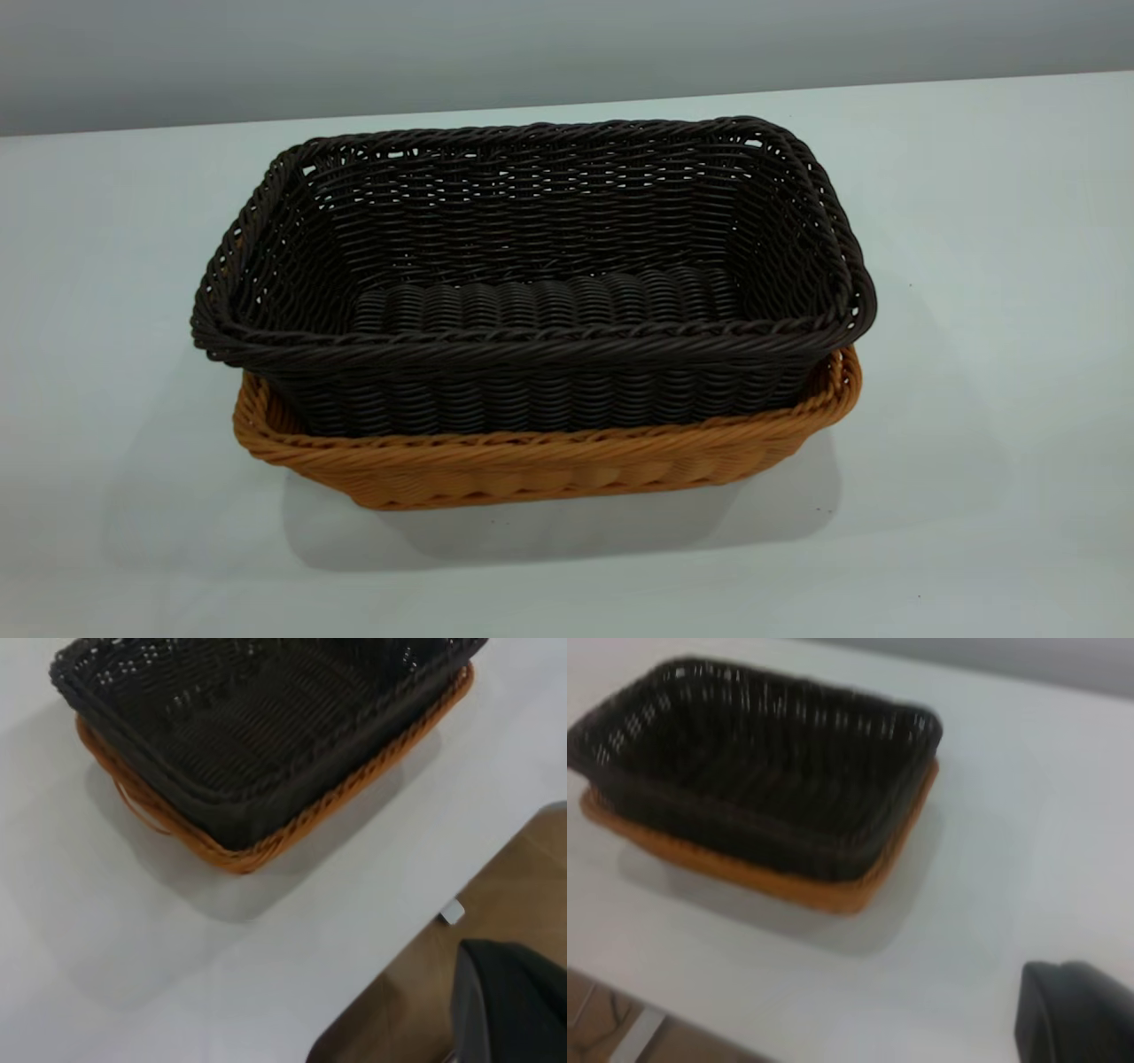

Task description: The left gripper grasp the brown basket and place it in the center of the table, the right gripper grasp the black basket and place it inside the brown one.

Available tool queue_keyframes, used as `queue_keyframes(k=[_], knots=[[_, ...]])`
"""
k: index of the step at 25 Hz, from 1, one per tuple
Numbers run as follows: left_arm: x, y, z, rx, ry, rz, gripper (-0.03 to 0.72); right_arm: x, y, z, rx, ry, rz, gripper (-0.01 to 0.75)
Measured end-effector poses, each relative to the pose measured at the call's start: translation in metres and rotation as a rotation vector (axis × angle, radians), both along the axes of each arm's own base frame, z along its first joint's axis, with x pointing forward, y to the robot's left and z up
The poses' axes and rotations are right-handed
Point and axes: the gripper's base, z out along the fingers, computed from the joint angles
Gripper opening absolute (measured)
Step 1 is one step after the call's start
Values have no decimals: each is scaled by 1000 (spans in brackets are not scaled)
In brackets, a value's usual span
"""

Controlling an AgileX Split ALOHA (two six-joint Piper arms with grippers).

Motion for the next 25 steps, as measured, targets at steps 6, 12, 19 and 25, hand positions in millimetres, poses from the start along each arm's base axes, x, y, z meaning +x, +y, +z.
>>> queue_keyframes(k=[6, 12, 19, 25], knots=[[-7, 5, -13, -39, 5, 25, -1, 0, 0, -3, -19, 7, 15, 5], [-15, 11, -26, -47, -7, 24, -1, 0, 0, -3, -20, 7, 15, 5], [-25, 18, -28, -62, -12, 15, -1, 0, 0, -3, -21, 8, 15, 4], [-25, 18, -28, -66, -18, 15, -1, 0, 0, -3, -24, 7, 17, 4]])
